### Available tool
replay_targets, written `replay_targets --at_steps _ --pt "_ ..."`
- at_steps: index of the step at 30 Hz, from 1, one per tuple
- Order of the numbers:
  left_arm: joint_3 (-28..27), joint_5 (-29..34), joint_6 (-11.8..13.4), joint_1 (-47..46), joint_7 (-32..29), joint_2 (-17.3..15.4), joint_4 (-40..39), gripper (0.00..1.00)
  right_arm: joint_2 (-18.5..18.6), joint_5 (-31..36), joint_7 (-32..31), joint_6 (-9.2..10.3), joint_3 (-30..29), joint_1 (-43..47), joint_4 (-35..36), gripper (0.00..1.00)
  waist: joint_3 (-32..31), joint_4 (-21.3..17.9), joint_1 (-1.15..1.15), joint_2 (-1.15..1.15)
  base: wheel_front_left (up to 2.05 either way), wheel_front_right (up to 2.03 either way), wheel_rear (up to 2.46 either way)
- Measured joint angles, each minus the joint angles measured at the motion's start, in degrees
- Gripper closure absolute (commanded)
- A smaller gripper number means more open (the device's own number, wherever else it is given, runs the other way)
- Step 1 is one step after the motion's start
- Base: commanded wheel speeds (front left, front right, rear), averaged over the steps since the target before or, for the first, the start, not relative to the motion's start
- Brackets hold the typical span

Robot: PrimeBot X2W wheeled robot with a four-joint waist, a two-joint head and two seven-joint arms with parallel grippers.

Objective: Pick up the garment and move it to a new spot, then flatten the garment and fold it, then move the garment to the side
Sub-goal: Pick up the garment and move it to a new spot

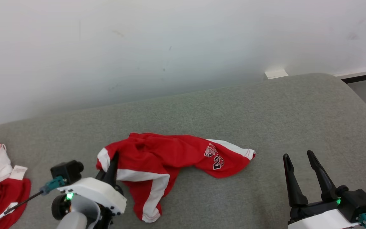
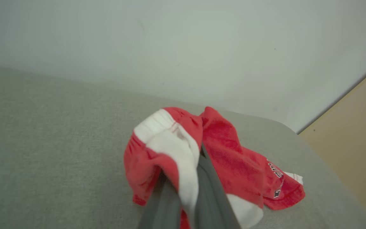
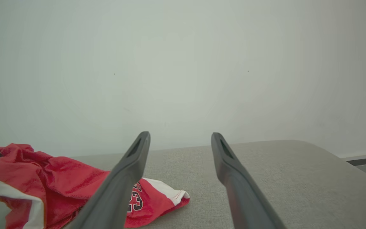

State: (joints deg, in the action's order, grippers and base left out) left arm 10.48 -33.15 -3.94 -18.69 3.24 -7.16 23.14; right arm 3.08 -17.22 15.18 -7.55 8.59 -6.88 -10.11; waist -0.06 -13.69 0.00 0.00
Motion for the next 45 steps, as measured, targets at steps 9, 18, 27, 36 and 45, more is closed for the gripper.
replay_targets --at_steps 9,18,27,36,45 --pt "2.86 3.64 -1.26 -0.23 6.75 -1.07 11.70 0.00 0.67 0.01 0.00 0.00 1.48 -0.08 -0.69 0.00 0.23 4.51 0.00 0.00 0.00 0.00 0.00" --pt "2.46 7.11 0.54 -1.75 11.10 -3.02 10.44 0.00 0.78 0.00 0.00 0.00 2.34 -0.07 -0.79 0.00 -0.66 7.21 0.00 0.00 0.00 0.00 0.00" --pt "-3.43 13.69 5.09 10.08 11.90 -2.00 -8.42 0.00 0.65 -0.10 0.00 0.00 2.38 1.26 -0.56 0.00 -1.24 8.12 0.00 0.00 0.00 0.00 0.00" --pt "-5.56 20.91 3.43 18.50 11.90 -0.37 -13.65 0.00 0.82 -0.01 0.00 0.00 1.12 3.06 0.00 0.00 -1.27 9.71 0.00 0.00 0.00 0.00 0.00" --pt "-7.04 22.94 1.75 18.69 11.90 2.41 -14.13 0.00 0.81 0.09 0.00 0.00 1.33 3.98 -0.01 0.00 -1.04 10.45 0.00 0.00 0.00 0.00 0.00"
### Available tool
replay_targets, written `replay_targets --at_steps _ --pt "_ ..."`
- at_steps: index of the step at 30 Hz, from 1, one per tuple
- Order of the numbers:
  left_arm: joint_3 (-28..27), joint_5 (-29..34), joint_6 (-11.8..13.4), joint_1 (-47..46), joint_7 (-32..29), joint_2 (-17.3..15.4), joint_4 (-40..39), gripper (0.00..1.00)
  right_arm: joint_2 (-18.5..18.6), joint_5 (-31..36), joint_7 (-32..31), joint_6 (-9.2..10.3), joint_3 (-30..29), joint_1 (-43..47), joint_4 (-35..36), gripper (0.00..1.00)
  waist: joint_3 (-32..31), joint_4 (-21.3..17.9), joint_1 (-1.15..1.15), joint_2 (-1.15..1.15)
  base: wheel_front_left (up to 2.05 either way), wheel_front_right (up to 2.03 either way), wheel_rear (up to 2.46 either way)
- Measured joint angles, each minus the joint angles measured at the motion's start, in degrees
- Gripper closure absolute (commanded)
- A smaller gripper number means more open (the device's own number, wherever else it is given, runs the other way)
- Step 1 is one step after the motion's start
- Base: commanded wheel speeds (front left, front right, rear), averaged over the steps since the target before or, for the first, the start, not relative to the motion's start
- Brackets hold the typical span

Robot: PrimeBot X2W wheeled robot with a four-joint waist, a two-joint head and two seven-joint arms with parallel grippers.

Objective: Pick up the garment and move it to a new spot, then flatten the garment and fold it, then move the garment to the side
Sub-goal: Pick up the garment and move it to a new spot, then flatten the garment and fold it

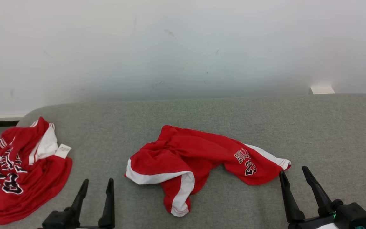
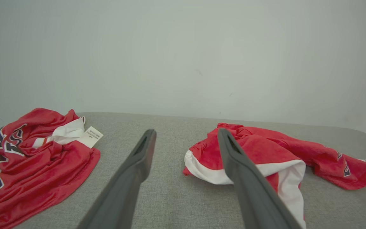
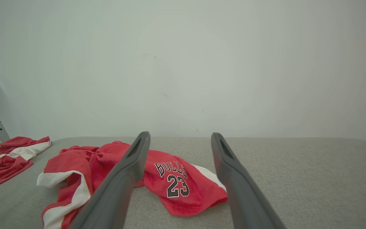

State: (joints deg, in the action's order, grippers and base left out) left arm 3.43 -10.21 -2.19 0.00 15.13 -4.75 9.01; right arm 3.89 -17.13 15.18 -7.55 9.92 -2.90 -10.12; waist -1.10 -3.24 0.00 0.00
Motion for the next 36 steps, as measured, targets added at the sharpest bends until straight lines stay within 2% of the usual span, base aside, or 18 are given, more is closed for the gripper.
replay_targets --at_steps 14,22,28,36 --pt "-1.44 2.16 -1.67 -0.16 0.00 1.13 0.58 0.00 0.38 -0.23 0.00 0.00 1.99 -0.40 -0.69 0.00 0.02 0.49 0.00 0.00 0.00 0.00 0.00" --pt "-1.23 2.50 -2.40 -0.57 0.00 1.60 1.63 0.00 1.82 -3.55 0.00 0.00 11.47 -0.63 -4.55 0.00 -0.27 2.74 0.00 0.00 0.00 0.00 0.00" --pt "-0.51 2.54 -2.57 -0.96 0.00 1.85 2.02 0.00 3.39 -7.28 -0.01 0.00 21.04 -3.78 -13.12 0.00 -0.30 6.55 0.00 0.00 0.00 0.00 0.00" --pt "0.44 2.45 -2.64 -1.13 0.00 1.93 2.46 0.00 3.21 -12.63 -0.01 0.00 28.35 -10.15 -23.95 0.00 0.25 12.72 0.00 0.00 0.00 0.00 0.00"
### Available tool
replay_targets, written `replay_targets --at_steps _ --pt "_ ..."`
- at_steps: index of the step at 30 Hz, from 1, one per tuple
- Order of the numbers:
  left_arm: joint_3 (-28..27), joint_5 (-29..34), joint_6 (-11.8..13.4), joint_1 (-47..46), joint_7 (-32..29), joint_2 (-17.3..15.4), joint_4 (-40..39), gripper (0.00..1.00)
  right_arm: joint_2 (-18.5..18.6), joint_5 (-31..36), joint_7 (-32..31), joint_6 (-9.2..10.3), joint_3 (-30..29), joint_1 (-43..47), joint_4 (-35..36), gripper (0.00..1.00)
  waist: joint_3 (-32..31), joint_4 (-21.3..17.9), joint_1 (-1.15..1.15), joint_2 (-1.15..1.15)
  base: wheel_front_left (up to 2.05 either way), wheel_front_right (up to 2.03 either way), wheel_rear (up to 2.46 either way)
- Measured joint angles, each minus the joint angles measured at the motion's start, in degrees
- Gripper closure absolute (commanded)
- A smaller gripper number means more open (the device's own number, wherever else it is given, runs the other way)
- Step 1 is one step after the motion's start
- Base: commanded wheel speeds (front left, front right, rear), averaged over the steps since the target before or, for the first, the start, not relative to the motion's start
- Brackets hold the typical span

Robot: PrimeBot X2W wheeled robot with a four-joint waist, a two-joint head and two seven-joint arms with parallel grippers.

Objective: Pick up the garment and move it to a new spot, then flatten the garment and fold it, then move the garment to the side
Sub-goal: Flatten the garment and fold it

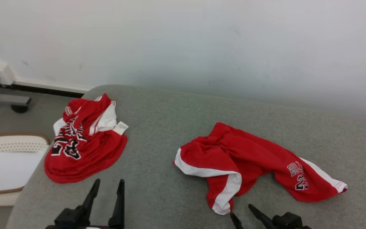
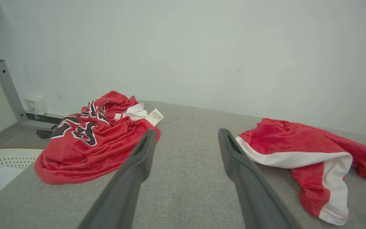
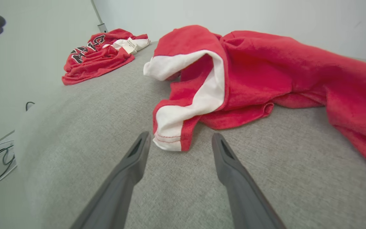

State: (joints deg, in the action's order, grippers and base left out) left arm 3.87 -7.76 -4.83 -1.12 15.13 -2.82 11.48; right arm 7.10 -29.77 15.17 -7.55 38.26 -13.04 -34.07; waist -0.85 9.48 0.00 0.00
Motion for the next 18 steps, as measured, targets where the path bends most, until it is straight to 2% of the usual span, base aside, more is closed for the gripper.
replay_targets --at_steps 13,14,15,16,18 --pt "1.52 -1.47 0.33 -1.15 0.00 0.01 0.09 0.00 -2.26 -2.49 0.00 0.00 -2.80 -5.99 -12.49 0.00 2.23 9.69 0.00 0.00 0.00 0.00 0.00" --pt "1.55 -1.49 0.35 -1.28 0.00 0.01 0.05 0.00 -2.45 -2.38 0.01 0.00 -3.80 -6.37 -14.00 0.45 2.51 10.11 0.00 0.00 0.00 0.00 0.00" --pt "1.54 -1.51 0.36 -1.33 0.00 0.01 0.04 0.00 -2.63 -1.98 0.02 0.00 -4.00 -6.68 -15.03 0.77 2.72 10.44 0.00 0.00 0.00 0.00 0.00" --pt "1.51 -1.55 0.41 -1.34 0.00 0.01 0.04 0.00 -2.79 -1.99 0.03 0.00 -4.47 -6.97 -15.95 1.00 2.89 10.67 0.00 0.00 0.00 0.00 0.00" --pt "1.19 -1.67 0.51 -1.33 0.00 0.01 -0.08 0.00 -3.33 -1.93 0.04 0.00 -4.92 -7.64 -16.89 1.00 3.07 10.68 0.00 0.00 0.00 0.00 0.00"
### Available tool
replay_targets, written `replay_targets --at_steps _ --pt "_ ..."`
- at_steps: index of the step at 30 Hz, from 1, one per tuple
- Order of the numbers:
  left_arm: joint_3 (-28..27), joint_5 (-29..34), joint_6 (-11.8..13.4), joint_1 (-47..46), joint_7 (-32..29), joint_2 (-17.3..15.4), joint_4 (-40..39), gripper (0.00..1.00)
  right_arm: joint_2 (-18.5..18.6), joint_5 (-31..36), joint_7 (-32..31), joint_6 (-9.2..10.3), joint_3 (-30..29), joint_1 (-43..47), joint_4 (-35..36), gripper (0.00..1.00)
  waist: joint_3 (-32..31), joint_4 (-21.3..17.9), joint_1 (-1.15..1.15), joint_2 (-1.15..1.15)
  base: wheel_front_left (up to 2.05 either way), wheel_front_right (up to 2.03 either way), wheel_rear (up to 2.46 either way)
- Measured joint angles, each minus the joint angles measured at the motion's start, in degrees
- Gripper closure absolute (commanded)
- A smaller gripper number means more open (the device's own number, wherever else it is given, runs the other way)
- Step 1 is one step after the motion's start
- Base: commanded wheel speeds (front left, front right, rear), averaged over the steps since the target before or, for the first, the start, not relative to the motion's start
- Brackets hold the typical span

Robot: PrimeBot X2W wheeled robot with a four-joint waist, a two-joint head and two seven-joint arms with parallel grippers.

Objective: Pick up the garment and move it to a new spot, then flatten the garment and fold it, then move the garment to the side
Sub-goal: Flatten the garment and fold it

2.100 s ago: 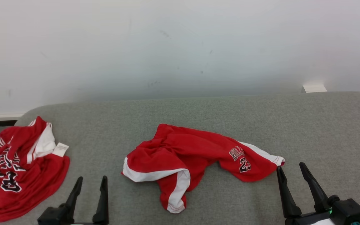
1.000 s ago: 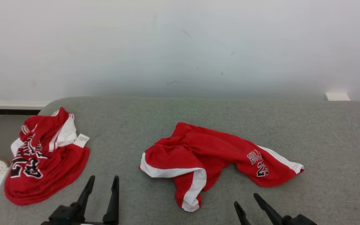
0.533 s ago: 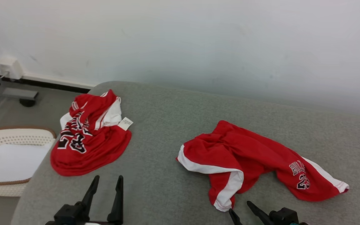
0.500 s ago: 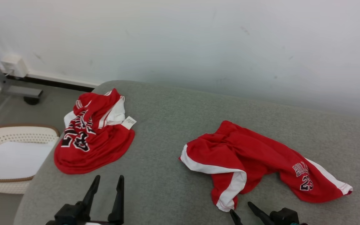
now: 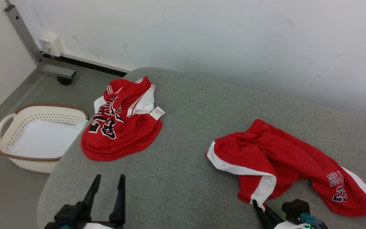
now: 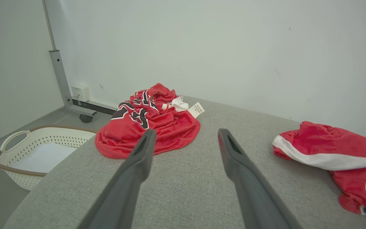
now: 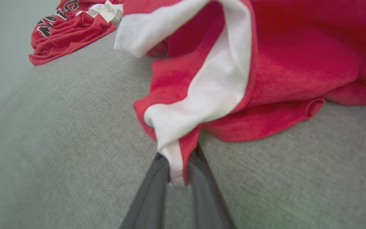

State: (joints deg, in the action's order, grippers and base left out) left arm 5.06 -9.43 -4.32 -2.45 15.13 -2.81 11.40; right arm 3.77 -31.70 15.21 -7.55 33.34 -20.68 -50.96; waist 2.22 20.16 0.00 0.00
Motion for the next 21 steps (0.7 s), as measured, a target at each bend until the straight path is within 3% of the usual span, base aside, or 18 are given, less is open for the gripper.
replay_targets --at_steps 6,10,21 --pt "-0.31 0.01 0.21 0.15 0.00 0.00 0.18 0.00 -0.44 2.00 -0.04 0.00 -1.59 -0.16 1.89 1.00 -0.45 -2.54 0.00 0.00 0.00 0.00 0.00" --pt "-0.51 0.04 0.12 0.64 0.00 0.00 0.20 0.00 0.75 5.44 -0.03 0.00 -2.71 0.63 8.23 1.00 -1.12 -5.55 0.00 0.00 0.00 0.00 0.00" --pt "-0.82 0.33 0.09 1.19 0.00 0.01 0.41 0.00 13.65 10.73 -4.03 0.00 0.93 3.54 18.27 1.00 -2.52 -16.45 0.01 0.00 0.00 0.00 0.00"
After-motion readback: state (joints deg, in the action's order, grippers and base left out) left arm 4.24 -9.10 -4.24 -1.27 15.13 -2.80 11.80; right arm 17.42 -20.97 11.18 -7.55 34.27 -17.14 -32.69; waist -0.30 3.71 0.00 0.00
